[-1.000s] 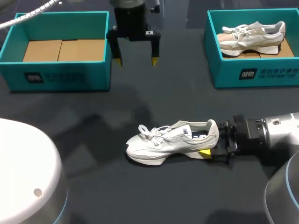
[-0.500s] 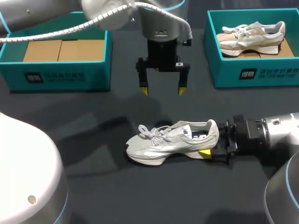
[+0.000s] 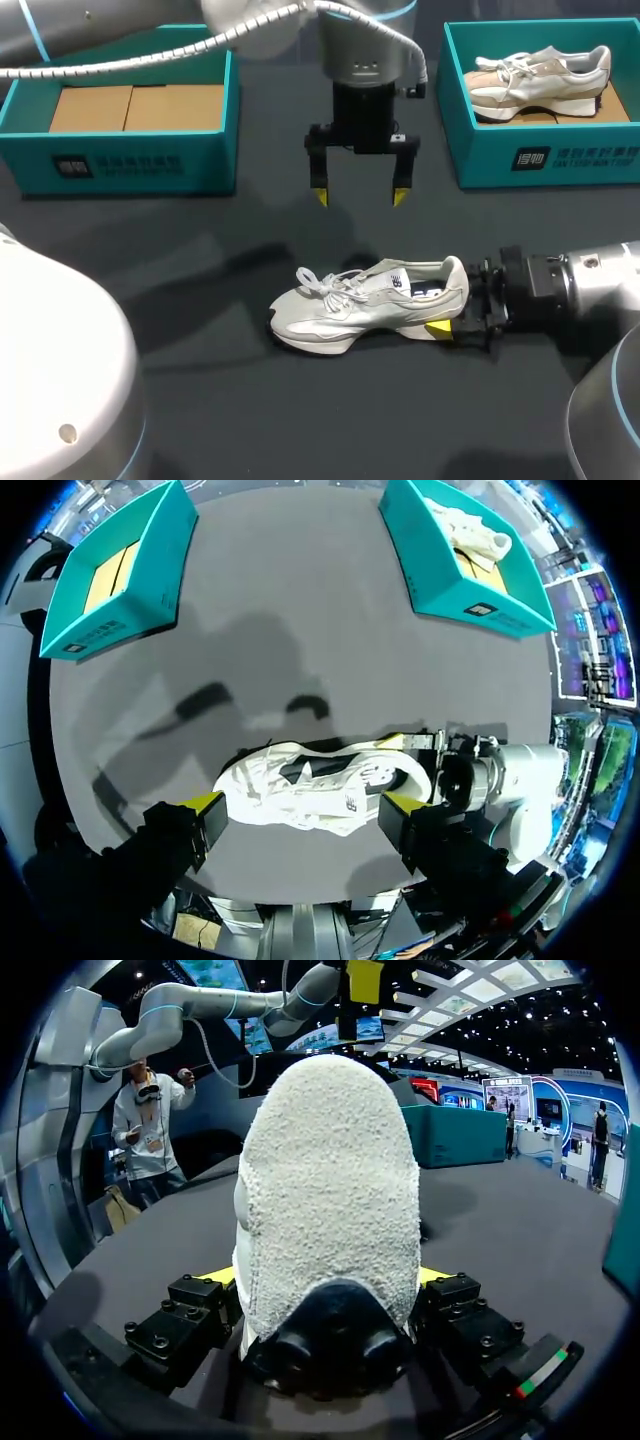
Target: Take the shoe out of the shoebox, open the shoe tongue, remove and reinsert the insole, then place the shoe into the shoebox
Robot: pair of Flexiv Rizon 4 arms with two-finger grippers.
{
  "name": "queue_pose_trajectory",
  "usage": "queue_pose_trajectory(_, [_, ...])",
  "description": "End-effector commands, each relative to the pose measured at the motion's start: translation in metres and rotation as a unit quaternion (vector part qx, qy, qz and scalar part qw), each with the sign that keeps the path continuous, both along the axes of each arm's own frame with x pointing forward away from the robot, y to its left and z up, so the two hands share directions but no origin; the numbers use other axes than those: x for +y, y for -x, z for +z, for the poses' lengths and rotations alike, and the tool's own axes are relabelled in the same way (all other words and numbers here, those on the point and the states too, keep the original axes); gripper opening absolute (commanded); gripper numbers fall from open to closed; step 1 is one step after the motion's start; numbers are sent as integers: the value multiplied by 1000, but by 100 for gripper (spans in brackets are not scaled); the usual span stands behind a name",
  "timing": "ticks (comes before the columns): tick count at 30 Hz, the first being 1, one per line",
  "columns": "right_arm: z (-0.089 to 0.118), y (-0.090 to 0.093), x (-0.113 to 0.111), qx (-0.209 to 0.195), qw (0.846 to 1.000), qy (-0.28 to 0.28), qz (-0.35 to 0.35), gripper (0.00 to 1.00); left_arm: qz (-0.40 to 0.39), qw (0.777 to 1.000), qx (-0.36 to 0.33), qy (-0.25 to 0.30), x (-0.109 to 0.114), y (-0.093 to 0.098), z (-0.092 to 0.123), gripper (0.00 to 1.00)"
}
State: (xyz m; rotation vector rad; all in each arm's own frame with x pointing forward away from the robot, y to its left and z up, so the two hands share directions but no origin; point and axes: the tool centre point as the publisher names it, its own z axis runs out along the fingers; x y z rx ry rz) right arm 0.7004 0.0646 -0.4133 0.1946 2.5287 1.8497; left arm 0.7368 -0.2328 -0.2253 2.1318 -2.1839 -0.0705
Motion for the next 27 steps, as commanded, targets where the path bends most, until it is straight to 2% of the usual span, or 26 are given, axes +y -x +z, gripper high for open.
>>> queue_pose_trajectory(1, [0, 1, 1, 1, 1000, 2, 1, 0, 8, 1000, 0, -5, -17, 18, -12, 100])
queue_pose_trajectory(5, [0, 1, 1, 1, 1000, 2, 1, 0, 19, 1000, -1, -19, -29, 29, -20, 100])
queue_pose_trajectory(14, [0, 1, 1, 1, 1000, 2, 1, 0, 23, 999, 20, -42, -45, 39, -45, 100])
queue_pose_trajectory(27, [0, 1, 1, 1, 1000, 2, 1, 0, 24, 996, 42, -72, -48, 47, -67, 100])
